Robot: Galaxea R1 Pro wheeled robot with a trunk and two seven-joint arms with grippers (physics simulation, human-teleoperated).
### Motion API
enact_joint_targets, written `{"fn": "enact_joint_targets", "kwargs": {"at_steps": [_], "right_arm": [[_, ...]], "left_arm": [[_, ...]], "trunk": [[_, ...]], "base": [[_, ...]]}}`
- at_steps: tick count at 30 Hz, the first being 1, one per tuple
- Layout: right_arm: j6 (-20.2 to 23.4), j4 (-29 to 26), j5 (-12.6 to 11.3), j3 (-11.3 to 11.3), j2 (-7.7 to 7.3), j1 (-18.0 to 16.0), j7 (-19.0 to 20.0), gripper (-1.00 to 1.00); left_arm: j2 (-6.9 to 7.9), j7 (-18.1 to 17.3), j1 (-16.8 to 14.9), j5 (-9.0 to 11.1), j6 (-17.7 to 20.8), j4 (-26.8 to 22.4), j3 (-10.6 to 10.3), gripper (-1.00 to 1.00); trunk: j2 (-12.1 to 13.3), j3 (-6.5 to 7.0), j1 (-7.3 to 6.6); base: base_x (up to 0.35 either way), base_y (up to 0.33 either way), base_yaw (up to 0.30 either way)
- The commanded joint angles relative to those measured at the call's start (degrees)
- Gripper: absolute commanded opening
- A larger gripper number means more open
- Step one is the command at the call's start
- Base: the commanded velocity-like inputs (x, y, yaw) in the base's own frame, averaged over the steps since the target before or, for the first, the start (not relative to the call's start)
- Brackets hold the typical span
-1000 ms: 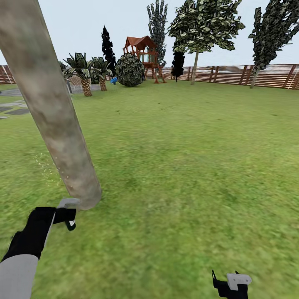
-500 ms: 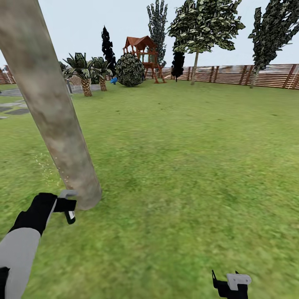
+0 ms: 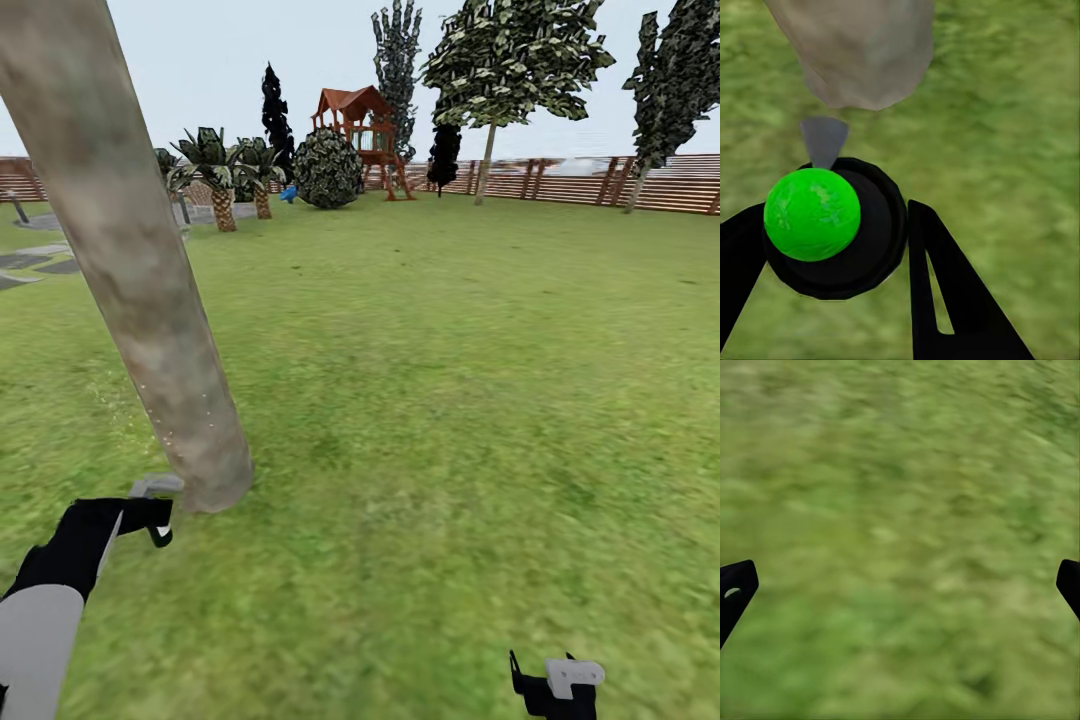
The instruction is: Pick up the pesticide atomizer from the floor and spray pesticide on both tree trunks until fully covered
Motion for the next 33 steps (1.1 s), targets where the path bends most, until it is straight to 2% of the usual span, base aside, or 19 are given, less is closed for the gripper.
{"fn": "enact_joint_targets", "kwargs": {"at_steps": [1,3,5,6,8,9,10,11,14,15,17,18,21,33], "right_arm": [[-0.1,0.1,0.6,-0.3,0.00,0.0,-0.3,1.00],[-0.1,0.1,0.6,-0.3,0.00,0.0,-0.3,1.00],[-0.1,0.1,0.6,-0.3,-0.02,0.0,-0.3,1.00],[-0.1,0.1,0.6,-0.3,0.00,0.0,-0.3,1.00],[-0.1,0.1,0.7,-0.2,0.00,0.0,-0.3,1.00],[-0.1,0.1,0.7,-0.2,0.00,0.0,-0.3,1.00],[-0.1,0.1,0.7,-0.3,0.00,0.0,-0.3,1.00],[-0.1,0.1,0.6,-0.3,0.00,0.0,-0.3,1.00],[-0.1,0.1,0.6,-0.3,0.00,0.0,-0.3,1.00],[-0.1,0.1,0.6,-0.2,0.00,0.0,-0.3,1.00],[-0.1,0.1,0.6,-0.3,0.00,0.0,-0.3,1.00],[-0.1,0.1,0.6,-0.2,0.00,0.0,-0.3,1.00],[-0.1,0.1,0.6,-0.3,0.00,0.0,-0.3,1.00],[-0.1,0.1,0.6,-0.3,-0.03,0.0,-0.3,1.00]], "left_arm": [[-0.10,-0.7,1.0,-0.5,-1.2,-0.1,0.8,-1.00],[-0.42,-0.9,1.1,-0.5,-0.4,-0.3,0.3,-1.00],[-0.44,-1.0,0.8,-0.4,4.7,-0.6,-0.8,-1.00],[-0.36,-1.2,-0.7,-0.4,10.4,-1.7,-2.1,-1.00],[-0.14,-1.8,-5.0,-0.4,16.5,-3.6,-4.4,-1.00],[-0.01,-2.1,-6.2,-0.3,18.6,-3.9,-4.9,-1.00],[0.56,-2.7,-7.8,-0.3,21.4,-4.1,-5.3,-1.00],[1.85,-3.6,-9.0,-0.3,23.6,-4.1,-5.7,-1.00],[4.45,-5.2,-9.7,-0.3,25.1,-3.9,-6.9,-1.00],[4.82,-5.7,-9.8,-0.3,25.3,-3.9,-7.5,-1.00],[5.20,-7.4,-9.5,-0.4,25.7,-4.1,-11.2,-1.00],[5.17,-7.7,-9.3,-0.4,25.7,-4.1,-12.3,-1.00],[5.07,-7.8,-9.1,-0.4,25.7,-4.2,-13.0,-1.00],[4.87,-7.8,-9.4,-0.3,25.9,-4.8,-12.7,-1.00]], "trunk": [[0.0,-0.05,-0.01],[0.0,-0.05,-0.01],[0.0,-0.05,-0.01],[0.0,-0.05,-0.01],[0.0,-0.05,-0.01],[0.0,-0.05,-0.01],[0.0,-0.05,-0.01],[0.0,-0.05,-0.01],[0.0,-0.05,-0.01],[0.0,-0.05,-0.01],[0.0,-0.05,-0.01],[0.0,-0.05,-0.01],[0.0,-0.05,-0.01],[0.0,-0.05,-0.01]], "base": [[0.001,0.000,0.003],[0.000,0.000,0.001],[0.000,0.000,0.000],[0.000,0.000,0.000],[0.000,0.000,0.000],[0.000,0.000,0.000],[0.000,0.000,0.000],[0.000,0.000,0.000],[0.000,0.000,0.000],[0.000,0.000,0.000],[0.000,0.000,0.005],[0.000,0.000,0.066],[0.000,0.000,0.024],[0.026,-0.026,0.170]]}}
